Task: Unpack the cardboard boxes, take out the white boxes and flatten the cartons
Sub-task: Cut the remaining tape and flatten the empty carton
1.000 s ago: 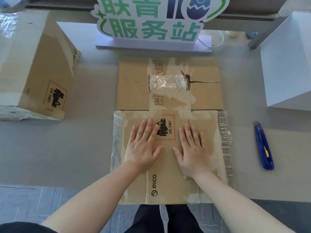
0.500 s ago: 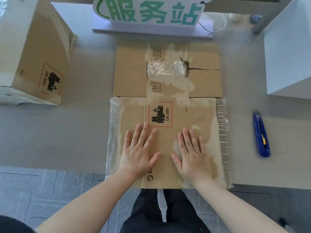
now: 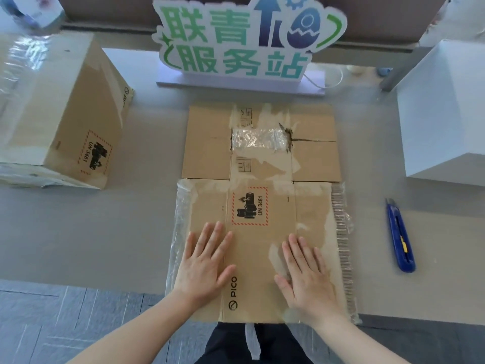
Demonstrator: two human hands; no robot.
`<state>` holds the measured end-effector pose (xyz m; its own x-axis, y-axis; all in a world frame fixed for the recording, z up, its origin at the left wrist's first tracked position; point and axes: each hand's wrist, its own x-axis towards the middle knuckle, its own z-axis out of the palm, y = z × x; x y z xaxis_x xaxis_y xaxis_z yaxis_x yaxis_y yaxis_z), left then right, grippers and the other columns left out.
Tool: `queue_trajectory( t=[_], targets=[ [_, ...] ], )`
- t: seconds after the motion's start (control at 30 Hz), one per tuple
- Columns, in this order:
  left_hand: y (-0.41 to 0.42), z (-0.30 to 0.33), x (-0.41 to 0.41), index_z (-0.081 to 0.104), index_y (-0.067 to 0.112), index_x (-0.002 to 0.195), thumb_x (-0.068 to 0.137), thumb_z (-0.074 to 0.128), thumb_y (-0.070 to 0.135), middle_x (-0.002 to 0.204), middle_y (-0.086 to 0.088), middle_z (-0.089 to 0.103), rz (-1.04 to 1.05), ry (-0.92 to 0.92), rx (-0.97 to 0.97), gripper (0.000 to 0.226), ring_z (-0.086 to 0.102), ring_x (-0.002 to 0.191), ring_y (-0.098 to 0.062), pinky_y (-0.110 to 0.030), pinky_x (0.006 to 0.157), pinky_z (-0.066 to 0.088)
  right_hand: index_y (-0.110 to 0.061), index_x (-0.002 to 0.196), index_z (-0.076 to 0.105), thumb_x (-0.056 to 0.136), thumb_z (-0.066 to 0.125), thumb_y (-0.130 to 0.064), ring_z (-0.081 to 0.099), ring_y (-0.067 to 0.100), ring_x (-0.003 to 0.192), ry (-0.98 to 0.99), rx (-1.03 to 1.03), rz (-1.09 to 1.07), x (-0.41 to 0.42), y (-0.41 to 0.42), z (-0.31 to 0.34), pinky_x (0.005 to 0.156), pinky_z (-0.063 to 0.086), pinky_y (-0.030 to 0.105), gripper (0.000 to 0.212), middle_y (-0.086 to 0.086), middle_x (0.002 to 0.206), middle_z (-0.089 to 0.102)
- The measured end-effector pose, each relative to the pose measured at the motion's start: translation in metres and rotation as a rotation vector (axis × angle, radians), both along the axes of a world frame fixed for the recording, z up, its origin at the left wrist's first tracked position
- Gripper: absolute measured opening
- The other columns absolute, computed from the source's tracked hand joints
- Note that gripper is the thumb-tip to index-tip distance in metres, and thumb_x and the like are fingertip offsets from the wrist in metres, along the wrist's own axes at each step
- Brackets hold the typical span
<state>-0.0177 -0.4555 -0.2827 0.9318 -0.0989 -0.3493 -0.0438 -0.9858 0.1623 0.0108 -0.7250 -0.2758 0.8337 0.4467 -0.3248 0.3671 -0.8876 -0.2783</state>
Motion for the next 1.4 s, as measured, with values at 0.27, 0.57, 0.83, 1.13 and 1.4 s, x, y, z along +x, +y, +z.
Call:
queue_trajectory(
  t=[0.27, 0.57, 0.83, 1.13, 1.4],
  targets=[
    [0.025, 0.041, 0.119, -0.002, 0.038, 0.155, 0.099, 0.018, 0.057, 0.162, 0.002, -0.022, 0.412, -0.070, -0.080, 0.063, -0.025, 0.148, -0.022, -0.050, 0.121, -0.011, -0.024, 0.157, 0.017, 0.103, 0.020, -0.049, -0.006, 0.014, 0.151, -0.074, 0.120, -0.247, 0.140, 0.014, 0.031, 0.121, -0.003, 0.033, 0.059, -0.004, 0.165, 0.003],
    [0.019, 0.007, 0.185, -0.021, 0.042, 0.150, 0.094, 0.006, 0.069, 0.158, 0.000, -0.033, 0.296, 0.024, 0.023, 0.068, -0.036, 0.143, -0.023, -0.052, 0.116, -0.021, -0.022, 0.154, -0.018, 0.097, -0.001, -0.059, -0.024, 0.022, 0.148, -0.031, -0.132, -0.170, 0.201, 0.053, -0.004, 0.123, -0.005, 0.047, 0.070, 0.002, 0.160, -0.026],
    [0.023, 0.008, 0.187, -0.019, 0.042, 0.151, 0.094, 0.008, 0.070, 0.159, 0.001, -0.032, 0.269, 0.028, 0.018, 0.069, -0.034, 0.144, -0.023, -0.053, 0.117, -0.018, -0.024, 0.154, -0.018, 0.098, 0.002, -0.060, -0.026, 0.019, 0.147, -0.018, -0.089, -0.156, 0.204, 0.046, -0.006, 0.122, -0.008, 0.044, 0.069, 0.000, 0.160, -0.026],
    [0.061, 0.033, 0.179, 0.030, 0.015, 0.150, 0.088, 0.059, 0.056, 0.145, -0.013, 0.039, 0.853, -0.078, -0.226, 0.080, 0.036, 0.134, -0.034, -0.049, 0.106, 0.037, -0.009, 0.150, 0.027, 0.094, 0.052, -0.051, 0.039, 0.040, 0.128, -0.156, -0.027, -0.779, 0.210, -0.002, 0.008, 0.105, 0.036, 0.049, 0.075, 0.023, 0.142, 0.039],
    [0.082, 0.040, 0.183, 0.062, 0.011, 0.083, 0.082, 0.074, 0.027, 0.082, -0.002, 0.067, 1.147, 0.032, -0.707, 0.020, 0.064, 0.078, -0.027, -0.042, 0.073, 0.054, -0.010, 0.106, 0.065, 0.078, 0.075, -0.038, 0.063, 0.032, 0.096, 0.118, 0.327, -1.167, 0.233, -0.009, 0.014, 0.083, 0.050, 0.040, 0.040, 0.011, 0.105, 0.069]
  ],
)
